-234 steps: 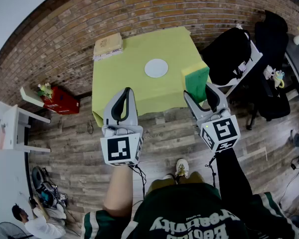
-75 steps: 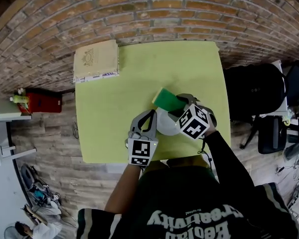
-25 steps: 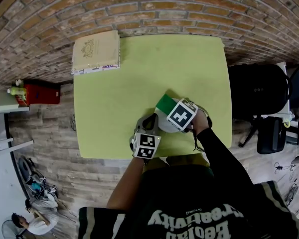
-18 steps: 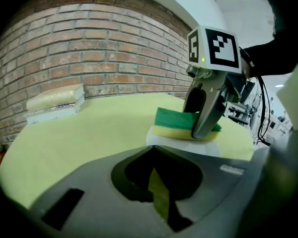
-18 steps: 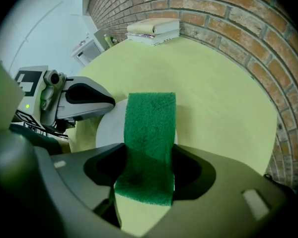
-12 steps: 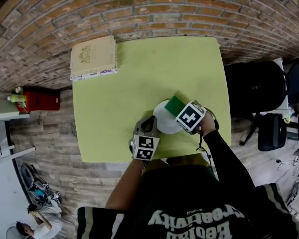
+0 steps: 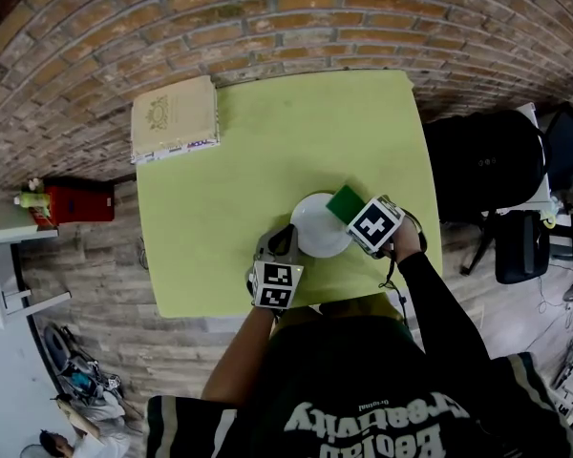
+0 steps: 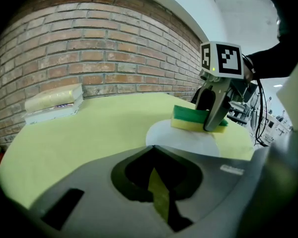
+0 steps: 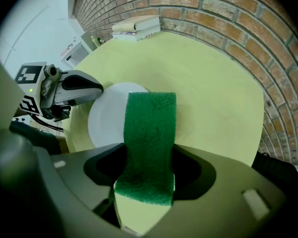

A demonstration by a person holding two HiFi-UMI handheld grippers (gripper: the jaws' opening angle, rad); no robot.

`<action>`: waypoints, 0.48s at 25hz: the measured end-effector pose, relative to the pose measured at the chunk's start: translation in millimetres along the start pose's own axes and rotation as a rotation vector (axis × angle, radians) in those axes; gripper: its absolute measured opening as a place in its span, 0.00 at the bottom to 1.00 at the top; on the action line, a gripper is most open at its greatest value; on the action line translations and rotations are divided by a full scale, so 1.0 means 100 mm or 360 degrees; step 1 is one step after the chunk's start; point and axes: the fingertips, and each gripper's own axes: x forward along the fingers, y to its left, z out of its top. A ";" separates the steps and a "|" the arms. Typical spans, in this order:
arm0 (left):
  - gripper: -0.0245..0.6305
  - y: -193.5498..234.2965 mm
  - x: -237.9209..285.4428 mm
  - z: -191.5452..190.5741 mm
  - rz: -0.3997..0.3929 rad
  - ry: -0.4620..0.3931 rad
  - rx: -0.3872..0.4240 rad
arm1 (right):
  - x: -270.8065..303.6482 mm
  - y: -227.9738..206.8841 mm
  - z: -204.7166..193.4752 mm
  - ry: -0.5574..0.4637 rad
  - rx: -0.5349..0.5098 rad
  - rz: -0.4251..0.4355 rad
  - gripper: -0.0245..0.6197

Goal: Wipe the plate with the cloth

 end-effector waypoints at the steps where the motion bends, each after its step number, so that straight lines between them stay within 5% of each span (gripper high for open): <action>1: 0.05 0.00 0.00 0.00 -0.0001 0.0000 0.0000 | -0.01 0.00 0.00 -0.0002 0.0002 -0.0002 0.50; 12: 0.05 0.01 -0.11 0.06 -0.0033 -0.0073 -0.0018 | -0.05 0.28 0.17 -0.0104 -0.0093 0.0061 0.51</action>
